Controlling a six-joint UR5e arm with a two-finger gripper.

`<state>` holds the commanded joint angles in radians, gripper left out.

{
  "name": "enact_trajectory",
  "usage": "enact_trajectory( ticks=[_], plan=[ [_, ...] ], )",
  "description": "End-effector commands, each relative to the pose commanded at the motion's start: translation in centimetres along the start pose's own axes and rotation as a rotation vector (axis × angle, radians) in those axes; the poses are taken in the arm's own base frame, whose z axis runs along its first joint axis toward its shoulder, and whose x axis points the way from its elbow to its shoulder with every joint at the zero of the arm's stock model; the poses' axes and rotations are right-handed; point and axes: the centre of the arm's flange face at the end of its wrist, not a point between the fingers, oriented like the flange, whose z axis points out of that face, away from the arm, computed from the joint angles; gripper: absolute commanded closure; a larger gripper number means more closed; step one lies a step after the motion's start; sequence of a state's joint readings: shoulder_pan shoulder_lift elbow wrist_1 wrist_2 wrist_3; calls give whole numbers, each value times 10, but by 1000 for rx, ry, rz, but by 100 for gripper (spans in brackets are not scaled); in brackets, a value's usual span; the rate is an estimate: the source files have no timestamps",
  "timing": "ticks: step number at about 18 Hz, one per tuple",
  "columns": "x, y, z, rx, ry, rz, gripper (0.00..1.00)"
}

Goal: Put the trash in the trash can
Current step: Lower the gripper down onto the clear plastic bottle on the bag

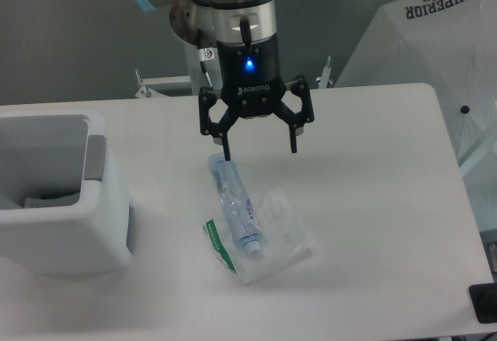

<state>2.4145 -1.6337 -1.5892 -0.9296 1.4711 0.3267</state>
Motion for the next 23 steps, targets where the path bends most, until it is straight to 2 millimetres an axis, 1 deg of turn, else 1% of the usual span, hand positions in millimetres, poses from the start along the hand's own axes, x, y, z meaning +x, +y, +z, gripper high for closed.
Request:
enact_trajectory(
  ticks=[1, 5, 9, 11, 13, 16, 20, 21, 23],
  plan=[
    [0, 0, 1, -2, -1, 0, 0],
    [-1, 4, 22, -33, 7, -2, 0],
    [-1, 16, 76, -87, 29, -17, 0],
    [-2, 20, 106, -86, 29, -17, 0],
    [-4, 22, 141, -131, 36, -73, 0],
    [-4, 23, 172, -166, 51, -112, 0],
    [-6, 37, 230, -248, 67, -125, 0],
    [-6, 41, 241, -267, 70, -131, 0],
    [-6, 45, 251, -284, 72, -135, 0]
  ],
)
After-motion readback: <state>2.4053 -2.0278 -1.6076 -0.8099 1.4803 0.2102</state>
